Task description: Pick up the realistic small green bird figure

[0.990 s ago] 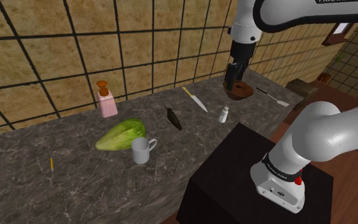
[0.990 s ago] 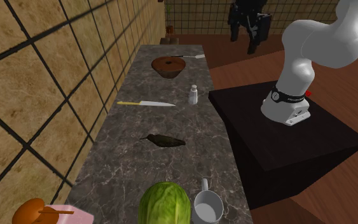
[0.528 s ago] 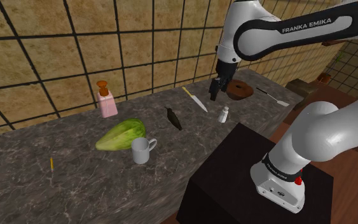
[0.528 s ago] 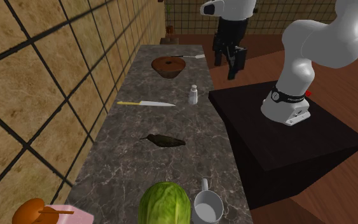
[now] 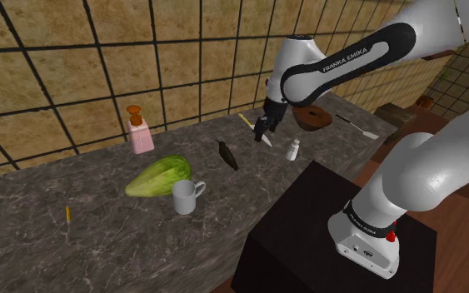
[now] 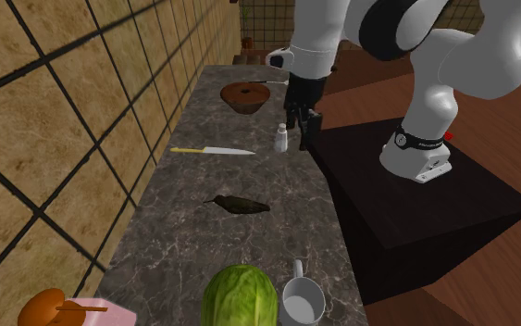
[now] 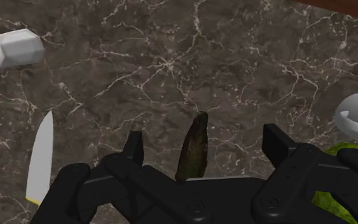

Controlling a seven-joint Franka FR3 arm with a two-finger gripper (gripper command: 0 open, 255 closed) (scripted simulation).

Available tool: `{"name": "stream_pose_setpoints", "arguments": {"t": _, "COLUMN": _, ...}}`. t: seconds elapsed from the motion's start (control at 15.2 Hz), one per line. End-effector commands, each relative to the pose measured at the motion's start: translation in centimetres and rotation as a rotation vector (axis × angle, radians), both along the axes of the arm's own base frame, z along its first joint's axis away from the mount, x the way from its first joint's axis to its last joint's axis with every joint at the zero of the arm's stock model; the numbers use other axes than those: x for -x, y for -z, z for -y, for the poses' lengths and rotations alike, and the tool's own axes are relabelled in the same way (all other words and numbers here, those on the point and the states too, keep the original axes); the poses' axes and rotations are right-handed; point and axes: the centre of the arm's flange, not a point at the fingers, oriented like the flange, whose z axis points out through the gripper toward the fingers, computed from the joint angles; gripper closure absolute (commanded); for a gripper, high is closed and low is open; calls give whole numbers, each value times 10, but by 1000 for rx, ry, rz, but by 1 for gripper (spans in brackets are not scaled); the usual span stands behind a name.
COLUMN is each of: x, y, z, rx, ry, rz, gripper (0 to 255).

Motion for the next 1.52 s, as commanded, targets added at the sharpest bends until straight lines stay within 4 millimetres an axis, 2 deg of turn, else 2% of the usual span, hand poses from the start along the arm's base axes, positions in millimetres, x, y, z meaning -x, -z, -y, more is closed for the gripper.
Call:
{"name": "stream_pose_setpoints", "arguments": {"t": 0.0, "x": -13, "y": 22, "z": 3, "rx": -9, "ry": 7, "rz": 28, "gripper": 0}}
{"name": "stream_pose_setpoints", "arguments": {"t": 1.06, "x": -133, "y": 175, "z": 5, "rx": -86, "ry": 58, "rz": 214, "gripper": 0}}
{"name": "stream_pose_setpoints", "arguments": {"t": 1.45, "x": -133, "y": 206, "z": 5, "rx": -86, "ry": 58, "rz": 214, "gripper": 0}}
